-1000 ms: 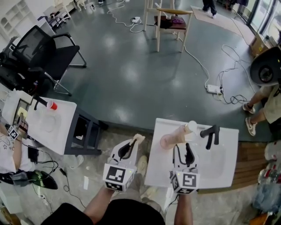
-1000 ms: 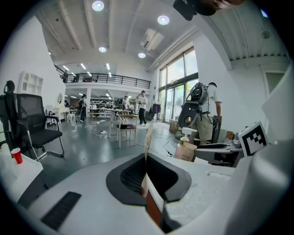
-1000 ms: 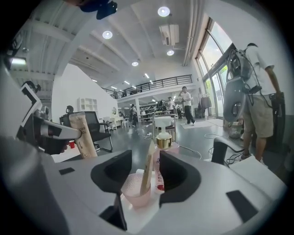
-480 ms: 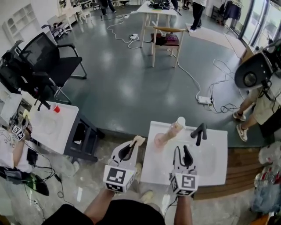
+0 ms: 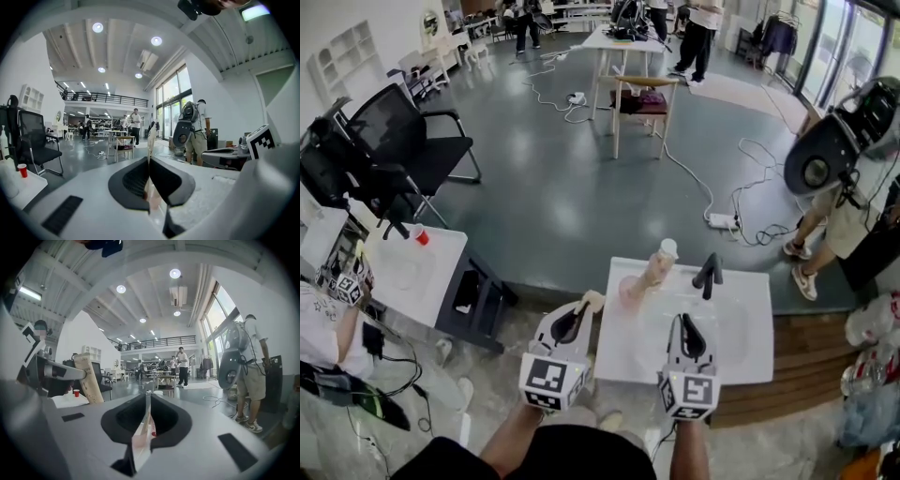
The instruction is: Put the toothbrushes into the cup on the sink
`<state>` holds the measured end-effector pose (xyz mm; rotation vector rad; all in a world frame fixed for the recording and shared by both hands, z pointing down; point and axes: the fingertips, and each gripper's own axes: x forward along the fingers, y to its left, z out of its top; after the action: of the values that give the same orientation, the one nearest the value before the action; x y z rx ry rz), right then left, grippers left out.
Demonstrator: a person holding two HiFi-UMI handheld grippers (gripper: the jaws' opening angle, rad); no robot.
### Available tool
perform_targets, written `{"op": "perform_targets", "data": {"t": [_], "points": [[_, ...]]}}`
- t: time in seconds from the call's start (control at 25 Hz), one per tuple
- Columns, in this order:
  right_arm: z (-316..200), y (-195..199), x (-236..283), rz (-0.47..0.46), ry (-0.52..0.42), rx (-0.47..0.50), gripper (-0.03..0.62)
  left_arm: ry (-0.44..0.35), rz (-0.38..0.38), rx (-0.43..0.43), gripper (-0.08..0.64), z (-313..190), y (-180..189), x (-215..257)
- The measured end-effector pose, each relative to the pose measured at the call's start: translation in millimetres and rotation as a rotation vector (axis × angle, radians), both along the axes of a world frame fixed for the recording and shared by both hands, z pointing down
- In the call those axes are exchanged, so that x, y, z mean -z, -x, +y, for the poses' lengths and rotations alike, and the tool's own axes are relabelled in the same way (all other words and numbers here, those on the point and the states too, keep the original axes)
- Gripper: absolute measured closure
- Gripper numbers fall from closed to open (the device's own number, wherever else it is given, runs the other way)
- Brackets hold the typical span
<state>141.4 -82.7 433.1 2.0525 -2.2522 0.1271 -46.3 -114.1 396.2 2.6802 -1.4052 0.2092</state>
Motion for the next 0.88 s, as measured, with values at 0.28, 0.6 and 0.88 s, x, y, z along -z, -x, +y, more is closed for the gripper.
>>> {"op": "perform_targets", "data": {"t": [0.28,0.6,0.88], "points": [[31.6,0.1,13.6,0.004,-0.018,-0.016,0.584,0.0,0.003,-0.013,0.555,32.5,-4.1,6.2],[51.5,0.3,9.3,0.005,-0.01,-0.012,0.592,-0.019,0.0,-0.024,0.555,49.1,-5.0,8.8],[54.9,-0.3,6.3,0.013,0.02,-0.017,0.592,-0.012,-0.003,-0.029,0.554,50.5,-7.0,8.6]]}}
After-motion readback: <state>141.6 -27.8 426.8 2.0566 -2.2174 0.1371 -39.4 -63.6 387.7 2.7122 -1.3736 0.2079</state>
